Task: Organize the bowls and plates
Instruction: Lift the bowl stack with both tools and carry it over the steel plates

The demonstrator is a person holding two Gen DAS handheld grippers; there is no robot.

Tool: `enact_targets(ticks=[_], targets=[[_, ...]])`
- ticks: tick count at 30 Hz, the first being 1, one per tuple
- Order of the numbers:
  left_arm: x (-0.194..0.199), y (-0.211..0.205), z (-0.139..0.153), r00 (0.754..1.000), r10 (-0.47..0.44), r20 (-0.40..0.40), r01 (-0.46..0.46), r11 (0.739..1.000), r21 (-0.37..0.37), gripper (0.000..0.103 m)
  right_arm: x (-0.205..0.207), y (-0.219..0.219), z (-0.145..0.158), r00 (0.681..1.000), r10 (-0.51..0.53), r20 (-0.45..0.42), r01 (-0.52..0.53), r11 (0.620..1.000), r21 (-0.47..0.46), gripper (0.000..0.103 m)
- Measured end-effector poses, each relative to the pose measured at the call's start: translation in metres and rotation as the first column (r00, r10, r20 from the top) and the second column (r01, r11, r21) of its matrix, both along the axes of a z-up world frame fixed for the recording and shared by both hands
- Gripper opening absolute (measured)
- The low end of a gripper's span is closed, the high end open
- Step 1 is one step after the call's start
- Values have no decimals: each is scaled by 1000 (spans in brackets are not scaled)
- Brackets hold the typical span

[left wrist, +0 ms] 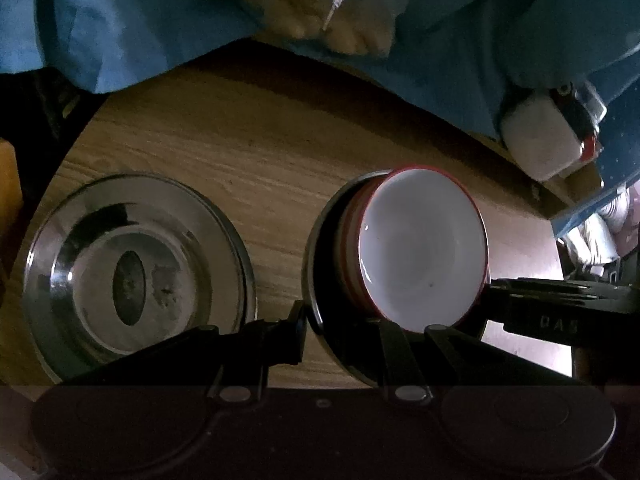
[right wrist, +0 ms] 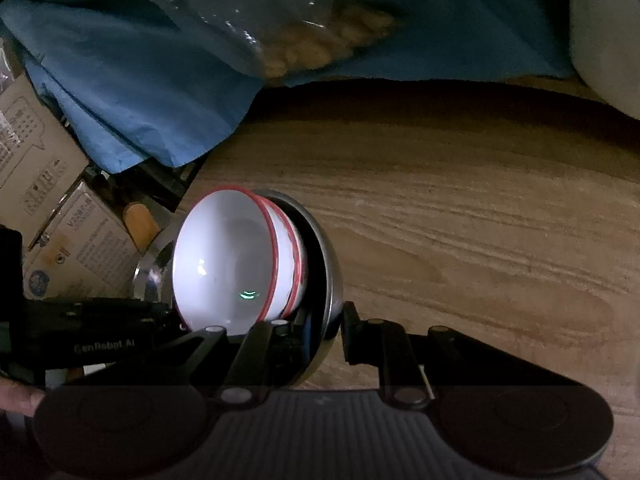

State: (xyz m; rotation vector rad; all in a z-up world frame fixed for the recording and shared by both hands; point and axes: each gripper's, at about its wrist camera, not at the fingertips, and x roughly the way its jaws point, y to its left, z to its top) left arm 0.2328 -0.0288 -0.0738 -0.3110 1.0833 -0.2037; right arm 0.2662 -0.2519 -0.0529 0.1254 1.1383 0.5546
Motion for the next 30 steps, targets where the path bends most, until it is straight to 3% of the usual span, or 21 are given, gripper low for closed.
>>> enact_targets(ticks=[30], targets=[[-10, 69, 2, 991, 133, 34, -132, 991, -24, 14, 8, 70, 2, 991, 129, 26, -130, 992, 7, 18]])
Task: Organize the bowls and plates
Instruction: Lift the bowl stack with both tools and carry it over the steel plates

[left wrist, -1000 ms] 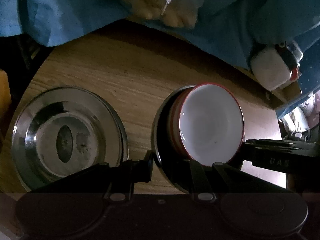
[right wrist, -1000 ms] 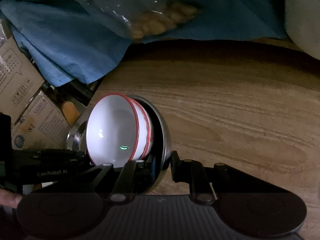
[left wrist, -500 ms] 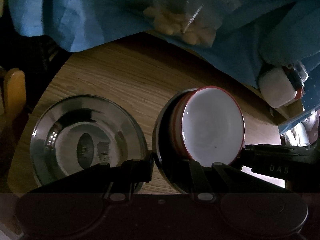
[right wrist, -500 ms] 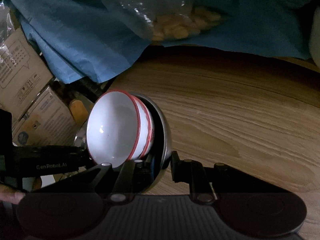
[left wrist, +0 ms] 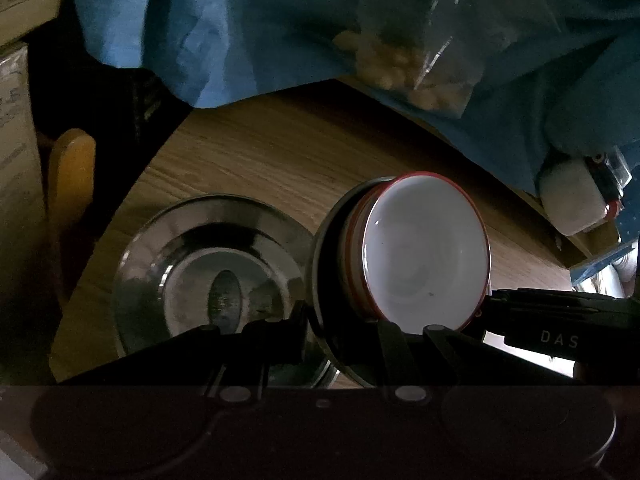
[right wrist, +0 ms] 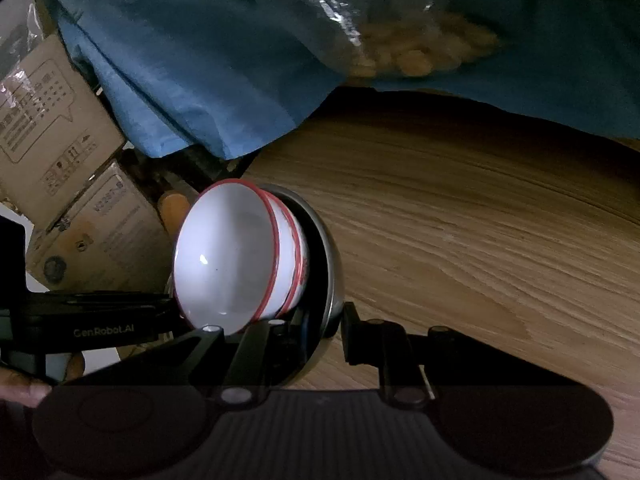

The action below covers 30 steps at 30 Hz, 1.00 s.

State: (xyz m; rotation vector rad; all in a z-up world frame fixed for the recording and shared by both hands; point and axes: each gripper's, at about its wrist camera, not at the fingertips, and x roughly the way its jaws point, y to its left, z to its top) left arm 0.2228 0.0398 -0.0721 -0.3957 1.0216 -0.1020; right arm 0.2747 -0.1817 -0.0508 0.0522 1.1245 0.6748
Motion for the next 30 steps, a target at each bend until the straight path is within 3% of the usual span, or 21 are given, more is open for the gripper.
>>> enact_targets(ticks=[30], targets=[[-19, 67, -3, 997, 75, 6, -75, 997, 4, 14, -16, 72, -8, 998, 65, 10, -65, 998, 12, 19]])
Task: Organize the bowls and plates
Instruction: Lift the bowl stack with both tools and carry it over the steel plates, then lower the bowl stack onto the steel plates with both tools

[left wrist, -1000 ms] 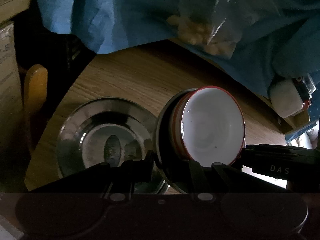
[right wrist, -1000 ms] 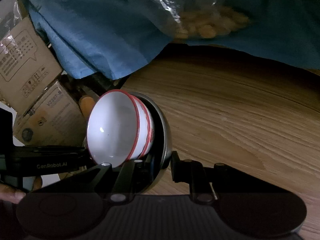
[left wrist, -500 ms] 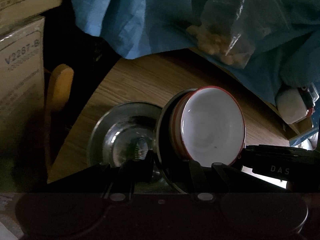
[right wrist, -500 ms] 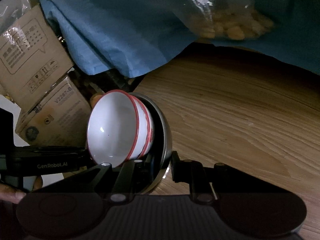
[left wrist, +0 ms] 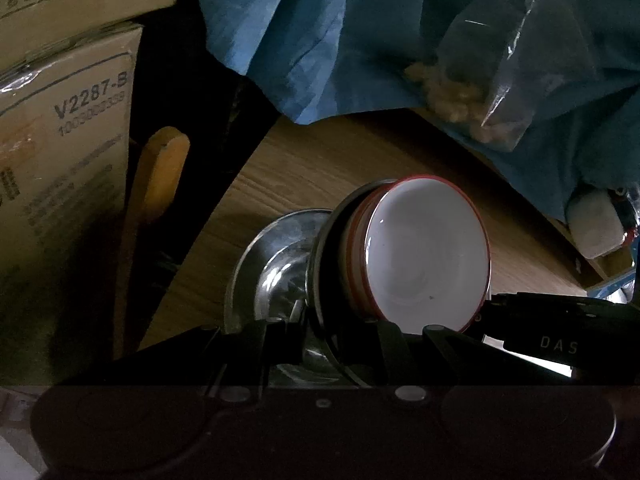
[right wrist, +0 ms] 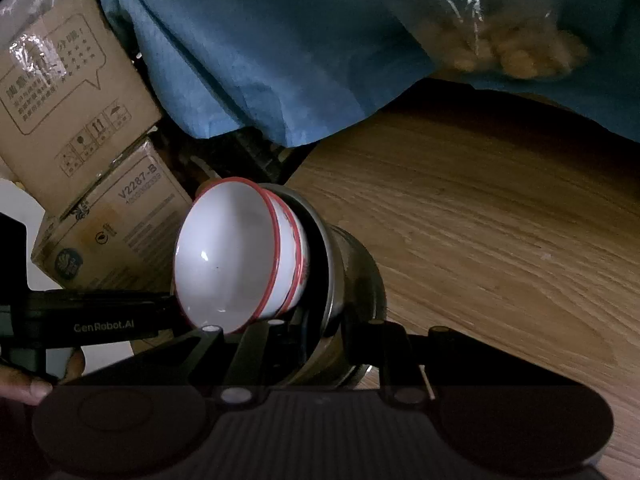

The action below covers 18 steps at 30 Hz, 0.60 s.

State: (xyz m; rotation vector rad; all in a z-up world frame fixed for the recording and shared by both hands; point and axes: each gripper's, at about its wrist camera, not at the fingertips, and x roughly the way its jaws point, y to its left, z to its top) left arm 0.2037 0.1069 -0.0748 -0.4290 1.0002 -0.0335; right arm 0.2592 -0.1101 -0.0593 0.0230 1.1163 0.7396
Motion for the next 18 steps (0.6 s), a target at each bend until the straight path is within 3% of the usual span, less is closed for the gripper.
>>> enact_targets(ticks=[18], targets=[[5, 17, -10, 999, 5, -41, -5, 1000, 4, 14, 6, 17, -11, 999, 5, -32, -5, 1000, -2, 19]])
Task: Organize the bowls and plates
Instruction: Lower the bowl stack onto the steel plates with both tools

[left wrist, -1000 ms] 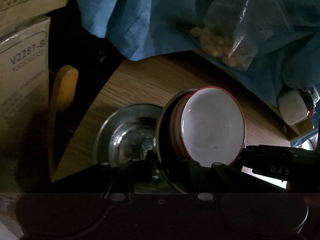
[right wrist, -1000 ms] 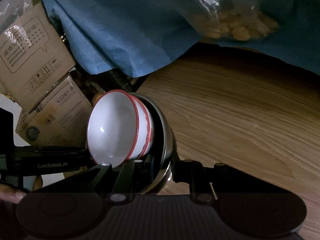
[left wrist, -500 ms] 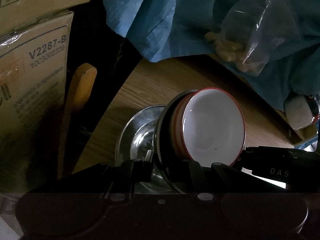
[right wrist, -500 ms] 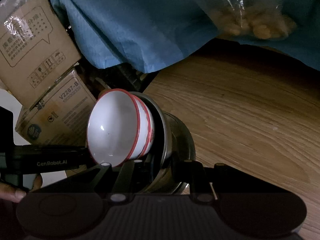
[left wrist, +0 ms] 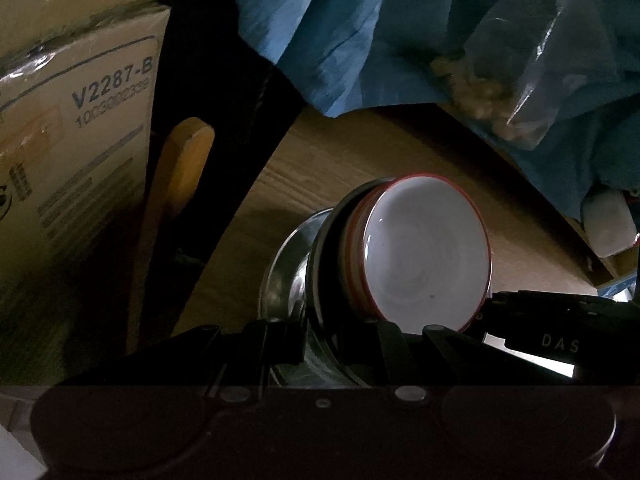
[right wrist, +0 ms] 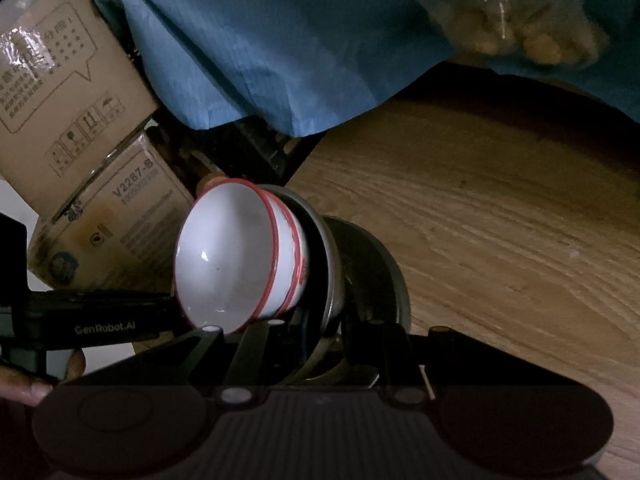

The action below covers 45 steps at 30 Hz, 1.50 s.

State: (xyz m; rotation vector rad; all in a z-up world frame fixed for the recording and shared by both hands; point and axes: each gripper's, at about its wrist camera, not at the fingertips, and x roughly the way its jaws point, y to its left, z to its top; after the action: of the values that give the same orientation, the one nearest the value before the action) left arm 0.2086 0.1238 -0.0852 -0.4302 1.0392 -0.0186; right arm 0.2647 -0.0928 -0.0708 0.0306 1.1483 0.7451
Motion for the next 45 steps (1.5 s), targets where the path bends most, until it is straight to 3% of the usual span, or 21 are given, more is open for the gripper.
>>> enact_targets(ticks=[22, 45], targets=[[8, 6, -8, 998, 3, -56, -3, 1000, 3, 14, 5, 10, -10, 999, 5, -48, -6, 1000, -16, 20], [11, 4, -8, 998, -3, -60, 4, 1000, 19, 14, 7, 11, -16, 997, -11, -78, 9, 1000, -21, 20]])
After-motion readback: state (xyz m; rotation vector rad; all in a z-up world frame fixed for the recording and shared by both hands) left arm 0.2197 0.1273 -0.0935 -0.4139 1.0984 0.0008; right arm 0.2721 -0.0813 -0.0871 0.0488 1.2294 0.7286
